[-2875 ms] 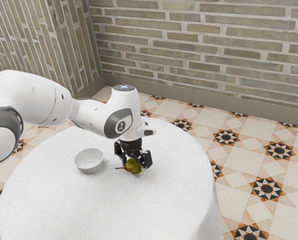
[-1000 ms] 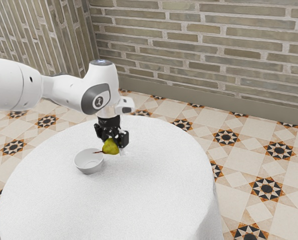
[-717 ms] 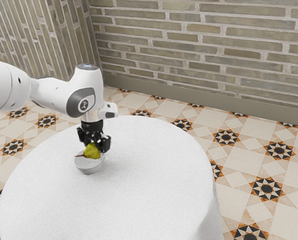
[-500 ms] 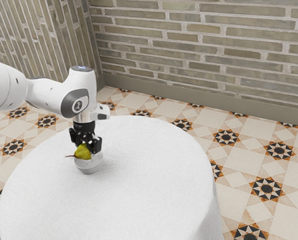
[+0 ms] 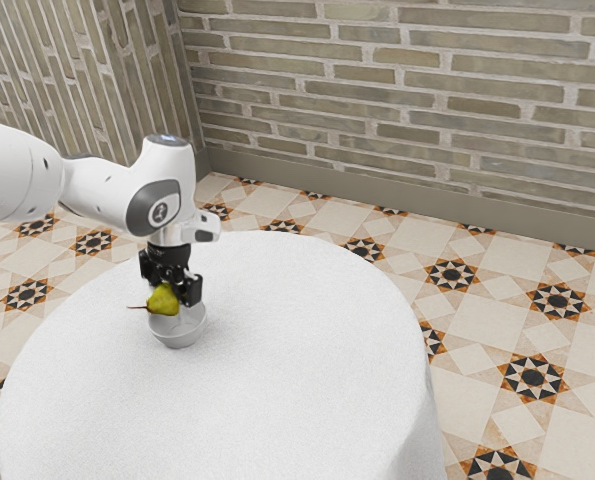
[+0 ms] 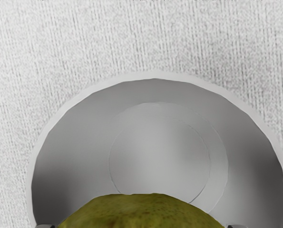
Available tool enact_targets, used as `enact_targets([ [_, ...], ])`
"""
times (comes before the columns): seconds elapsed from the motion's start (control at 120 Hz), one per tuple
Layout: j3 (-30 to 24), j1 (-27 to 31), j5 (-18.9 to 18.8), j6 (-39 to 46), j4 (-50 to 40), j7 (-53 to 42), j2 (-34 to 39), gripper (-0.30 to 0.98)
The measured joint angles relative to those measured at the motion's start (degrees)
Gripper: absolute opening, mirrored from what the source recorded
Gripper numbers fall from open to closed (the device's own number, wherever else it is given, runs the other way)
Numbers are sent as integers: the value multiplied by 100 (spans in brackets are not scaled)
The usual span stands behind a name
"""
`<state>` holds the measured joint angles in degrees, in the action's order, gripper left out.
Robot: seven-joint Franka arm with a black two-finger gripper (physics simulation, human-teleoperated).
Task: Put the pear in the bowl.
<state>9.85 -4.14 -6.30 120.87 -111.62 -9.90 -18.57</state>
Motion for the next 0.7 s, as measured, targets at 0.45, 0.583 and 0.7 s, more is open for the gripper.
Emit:
enact_targets([
  [0.45, -83, -240, 278, -444, 496, -332, 869, 66],
  [0.583, -290, -529, 648, -1438, 1885, -347, 1256, 67],
  [0.7, -311, -675, 812, -2145, 2222, -335, 1382, 68],
])
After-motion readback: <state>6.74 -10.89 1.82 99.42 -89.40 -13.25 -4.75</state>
